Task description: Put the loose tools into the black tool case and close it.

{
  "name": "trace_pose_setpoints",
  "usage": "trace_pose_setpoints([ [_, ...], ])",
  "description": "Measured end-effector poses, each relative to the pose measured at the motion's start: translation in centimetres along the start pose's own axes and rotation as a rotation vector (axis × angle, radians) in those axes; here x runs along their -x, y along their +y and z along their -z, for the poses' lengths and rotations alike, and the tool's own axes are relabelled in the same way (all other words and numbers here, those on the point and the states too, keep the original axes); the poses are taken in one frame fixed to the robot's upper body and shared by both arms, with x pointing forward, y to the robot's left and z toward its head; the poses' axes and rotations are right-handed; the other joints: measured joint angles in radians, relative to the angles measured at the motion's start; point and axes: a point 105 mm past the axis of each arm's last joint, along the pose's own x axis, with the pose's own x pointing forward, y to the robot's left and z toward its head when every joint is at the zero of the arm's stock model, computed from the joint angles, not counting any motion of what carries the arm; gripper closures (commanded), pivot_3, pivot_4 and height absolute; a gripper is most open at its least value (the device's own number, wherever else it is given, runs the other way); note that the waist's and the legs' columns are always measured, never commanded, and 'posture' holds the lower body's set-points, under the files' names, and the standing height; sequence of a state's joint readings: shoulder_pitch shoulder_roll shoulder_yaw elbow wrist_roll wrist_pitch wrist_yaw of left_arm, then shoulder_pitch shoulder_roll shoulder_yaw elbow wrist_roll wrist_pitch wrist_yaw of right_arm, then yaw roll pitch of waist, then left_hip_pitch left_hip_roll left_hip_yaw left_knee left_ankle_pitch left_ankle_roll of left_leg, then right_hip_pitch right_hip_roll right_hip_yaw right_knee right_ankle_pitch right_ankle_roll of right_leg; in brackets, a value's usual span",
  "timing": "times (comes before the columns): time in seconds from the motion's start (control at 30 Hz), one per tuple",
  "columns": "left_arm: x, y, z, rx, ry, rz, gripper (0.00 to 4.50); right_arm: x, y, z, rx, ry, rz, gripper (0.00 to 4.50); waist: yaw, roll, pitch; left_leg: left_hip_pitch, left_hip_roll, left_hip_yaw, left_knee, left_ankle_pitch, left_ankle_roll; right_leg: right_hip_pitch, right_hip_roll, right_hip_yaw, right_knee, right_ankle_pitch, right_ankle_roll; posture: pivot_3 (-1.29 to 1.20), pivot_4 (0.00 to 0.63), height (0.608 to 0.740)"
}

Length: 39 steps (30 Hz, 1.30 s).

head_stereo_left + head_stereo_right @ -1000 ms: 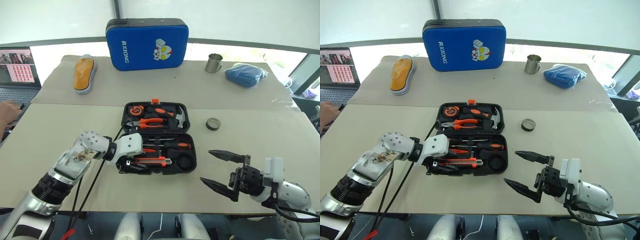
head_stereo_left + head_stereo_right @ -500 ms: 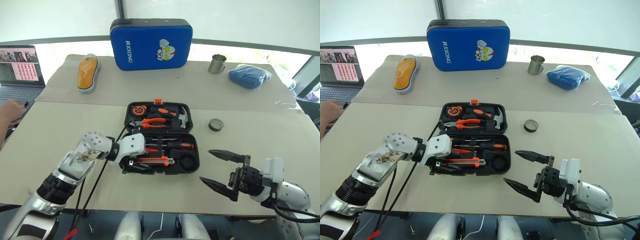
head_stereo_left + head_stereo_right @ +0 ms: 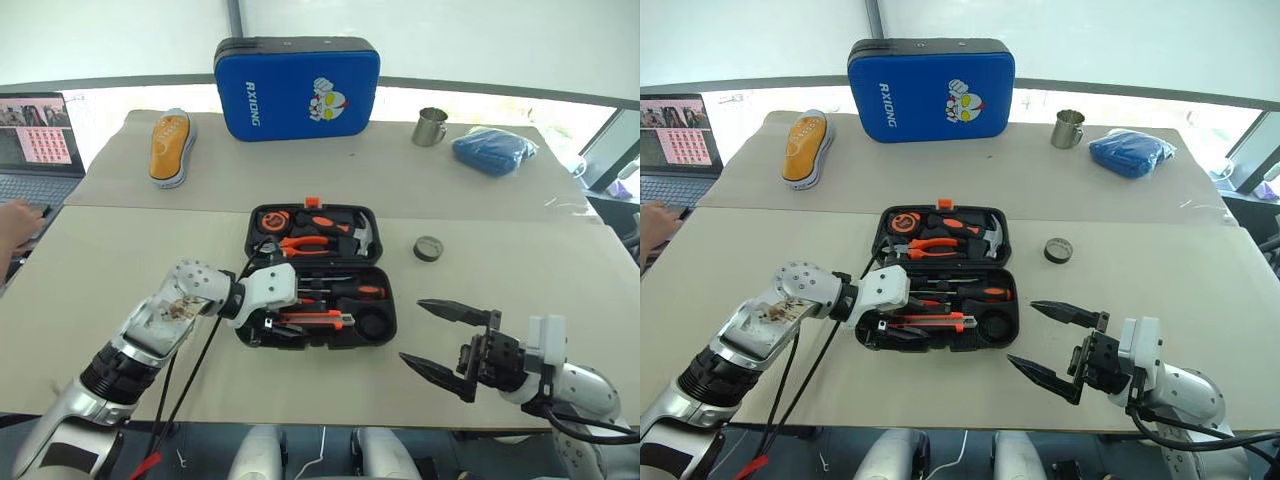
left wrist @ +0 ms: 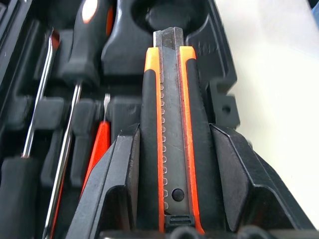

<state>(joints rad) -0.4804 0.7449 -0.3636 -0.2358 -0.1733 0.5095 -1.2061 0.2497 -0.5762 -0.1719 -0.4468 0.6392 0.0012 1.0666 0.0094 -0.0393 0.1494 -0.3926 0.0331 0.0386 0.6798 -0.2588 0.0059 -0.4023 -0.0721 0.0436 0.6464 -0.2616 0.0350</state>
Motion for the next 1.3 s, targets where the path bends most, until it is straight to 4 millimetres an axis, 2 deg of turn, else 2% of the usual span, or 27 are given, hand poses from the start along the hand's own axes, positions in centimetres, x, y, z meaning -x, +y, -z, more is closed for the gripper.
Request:
trace_pose_setpoints([
  [0.3, -0.2, -0.2, -0.1, 0.021, 0.022, -0.012, 2.85, 0.0, -0.1, 0.0, 0.002, -0.001, 0.004, 0.00, 0.001, 0.000, 0.000, 0.001, 0.000, 0.000, 0.000, 0.000, 0.000, 0.001, 0.000, 0.000, 0.000, 0.000, 0.000, 0.00, 0.150, 0.740],
  [0.37, -0.1, -0.3, 0.0, 0.037, 0.030, -0.020, 1.85, -0.1, -0.1, -0.1, 0.004, -0.002, 0.004, 0.00, 0.001, 0.000, 0.000, 0.001, 0.000, 0.000, 0.000, 0.000, 0.000, 0.001, 0.000, 0.000, 0.000, 0.000, 0.000, 0.00, 0.150, 0.740],
  [0.4, -0.1, -0.2, 0.0, 0.042, 0.032, -0.030, 1.74, -0.1, -0.1, -0.1, 0.005, -0.003, 0.004, 0.00, 0.001, 0.000, 0.000, 0.001, 0.000, 0.000, 0.000, 0.000, 0.000, 0.001, 0.000, 0.000, 0.000, 0.000, 0.000, 0.00, 0.150, 0.740],
  [0.53, 0.3, 0.4, 0.0, 0.051, 0.016, -0.082, 0.39, -0.3, -0.4, -0.3, 0.020, -0.006, 0.001, 0.00, 0.001, 0.000, 0.000, 0.001, 0.000, 0.000, 0.000, 0.000, 0.000, 0.001, 0.000, 0.000, 0.000, 0.000, 0.000, 0.00, 0.150, 0.740],
  [0.6, 0.5, 0.4, -0.5, 0.070, -0.040, -0.060, 0.39, -0.4, -0.5, -0.4, 0.025, -0.008, -0.001, 0.00, 0.001, 0.000, 0.000, 0.000, 0.000, 0.000, 0.000, 0.000, 0.000, 0.000, 0.000, 0.000, 0.000, 0.000, 0.000, 0.00, 0.150, 0.740],
  [0.7, 0.9, -0.2, -2.2, 0.087, -0.187, 0.023, 0.39, -0.5, -0.5, -0.4, 0.024, -0.010, -0.008, 0.00, 0.002, 0.000, 0.000, -0.001, 0.000, -0.001, 0.000, 0.000, 0.000, 0.000, -0.001, 0.000, 0.000, 0.000, 0.000, 0.00, 0.150, 0.740],
  [0.77, 1.5, 0.3, -2.8, 0.083, -0.252, 0.027, 0.39, -0.5, -0.5, -0.3, 0.022, -0.009, -0.010, 0.00, 0.002, 0.000, 0.000, 0.000, 0.000, -0.001, 0.001, 0.000, 0.000, 0.000, -0.001, 0.000, 0.000, 0.000, 0.000, 0.00, 0.150, 0.740],
  [0.87, 2.5, 1.4, -3.0, 0.047, -0.321, -0.010, 1.14, -0.5, -0.7, -0.1, 0.015, -0.006, -0.005, 0.00, 0.001, 0.000, 0.000, 0.001, 0.000, 0.000, 0.000, 0.000, 0.000, 0.000, 0.000, 0.000, 0.001, 0.000, 0.000, 0.00, 0.150, 0.740],
  [0.97, 2.6, 1.8, -2.6, 0.007, -0.349, -0.032, 2.27, -0.5, -0.8, -0.1, 0.015, -0.009, -0.002, 0.00, -0.001, 0.000, 0.000, 0.000, 0.000, 0.000, 0.000, 0.000, 0.000, 0.000, 0.000, 0.000, 0.000, 0.000, 0.000, 0.00, 0.150, 0.740],
  [1.13, 2.2, 0.5, -0.1, -0.048, -0.378, -0.012, 4.21, -0.6, -0.9, 0.0, 0.013, -0.016, 0.014, 0.00, -0.002, 0.000, 0.000, 0.000, 0.000, 0.000, 0.000, 0.000, 0.000, 0.000, 0.000, 0.000, 0.001, 0.000, 0.000, 0.00, 0.150, 0.740],
  [1.17, 2.1, 0.3, 0.4, -0.053, -0.367, -0.010, 4.48, -0.6, -1.0, 0.1, 0.012, -0.014, 0.016, 0.00, -0.001, 0.000, 0.000, 0.001, 0.000, 0.000, 0.000, 0.000, 0.000, 0.001, -0.001, 0.000, 0.001, 0.000, 0.000, 0.00, 0.150, 0.740],
  [1.3, 1.5, -0.1, 2.4, -0.063, -0.324, -0.016, 4.48, -0.6, -1.2, 0.3, 0.010, -0.007, 0.034, 0.00, 0.002, 0.000, 0.000, 0.000, 0.000, 0.001, 0.001, 0.000, 0.000, 0.001, -0.001, 0.000, 0.000, 0.000, 0.000, 0.00, 0.150, 0.740],
])
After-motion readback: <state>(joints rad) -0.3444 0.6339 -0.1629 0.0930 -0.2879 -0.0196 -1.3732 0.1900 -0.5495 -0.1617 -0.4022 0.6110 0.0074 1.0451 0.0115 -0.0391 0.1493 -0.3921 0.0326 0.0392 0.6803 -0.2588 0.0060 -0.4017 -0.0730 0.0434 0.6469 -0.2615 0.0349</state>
